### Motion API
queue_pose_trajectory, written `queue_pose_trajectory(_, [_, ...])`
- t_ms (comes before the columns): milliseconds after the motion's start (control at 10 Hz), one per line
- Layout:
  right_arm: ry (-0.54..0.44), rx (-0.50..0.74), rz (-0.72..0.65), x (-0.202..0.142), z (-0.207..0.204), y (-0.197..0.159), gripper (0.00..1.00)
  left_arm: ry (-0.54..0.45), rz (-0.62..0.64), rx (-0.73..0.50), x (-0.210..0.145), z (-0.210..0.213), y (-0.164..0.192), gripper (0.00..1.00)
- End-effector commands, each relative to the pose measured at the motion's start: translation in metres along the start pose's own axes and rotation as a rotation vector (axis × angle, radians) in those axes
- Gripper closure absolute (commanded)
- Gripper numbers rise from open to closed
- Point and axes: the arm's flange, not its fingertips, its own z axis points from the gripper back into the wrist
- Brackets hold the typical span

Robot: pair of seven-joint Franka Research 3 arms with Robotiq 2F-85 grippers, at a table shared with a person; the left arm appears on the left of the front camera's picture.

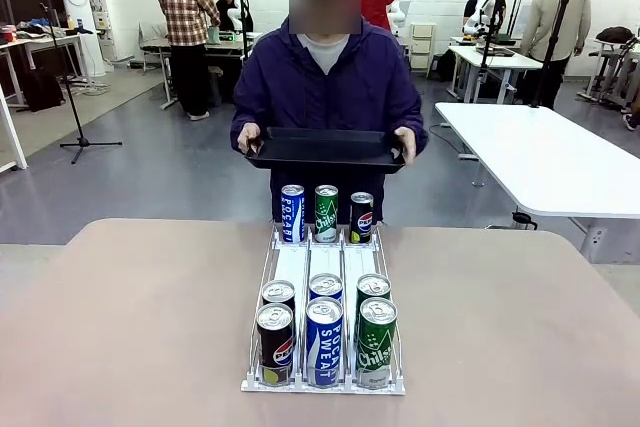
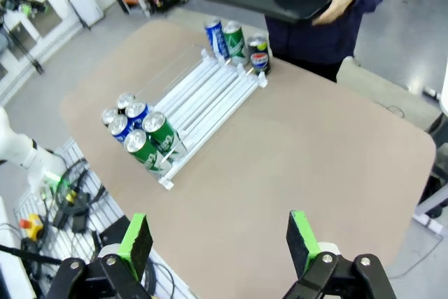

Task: Retrieve and hand over the desired beverage to the person.
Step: Pick up a can of the same type that the person held from the Automatic Can Dispenser.

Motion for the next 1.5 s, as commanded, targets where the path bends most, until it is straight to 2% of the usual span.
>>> queue_pose_trajectory(0, [0.192, -0.017, -0.006, 0.046, -0.039, 0.031, 0.00, -0.012, -0.016, -0.018, 0.000, 0.002, 0.001, 0.00])
queue_pose_trajectory(100, [0.296, -0.036, -0.057, 0.078, -0.071, 0.056, 0.00, -0.012, -0.016, -0.018, 0.000, 0.002, 0.001, 0.00])
queue_pose_trajectory(300, [0.399, -0.136, -0.212, 0.118, -0.131, 0.099, 0.00, -0.012, -0.016, -0.018, 0.000, 0.002, 0.001, 0.00])
queue_pose_trajectory(500, [0.442, -0.315, -0.322, 0.136, -0.199, 0.132, 0.00, -0.012, -0.016, -0.018, 0.000, 0.002, 0.001, 0.00])
queue_pose_trajectory(700, [0.479, -0.421, -0.406, 0.132, -0.247, 0.150, 0.00, -0.012, -0.016, -0.018, 0.000, 0.002, 0.001, 0.00])
queue_pose_trajectory(900, [0.454, -0.473, -0.489, 0.129, -0.270, 0.152, 0.00, -0.012, -0.016, -0.018, 0.000, 0.002, 0.001, 0.00])
queue_pose_trajectory(1000, [0.446, -0.461, -0.501, 0.127, -0.274, 0.152, 0.00, -0.012, -0.016, -0.018, 0.000, 0.002, 0.001, 0.00])
queue_pose_trajectory(1100, [0.444, -0.432, -0.510, 0.127, -0.273, 0.150, 0.00, -0.012, -0.016, -0.018, 0.000, 0.002, 0.001, 0.00])
queue_pose_trajectory(1400, [0.468, -0.449, -0.478, 0.121, -0.272, 0.151, 0.00, -0.012, -0.016, -0.018, 0.000, 0.002, 0.001, 0.00])
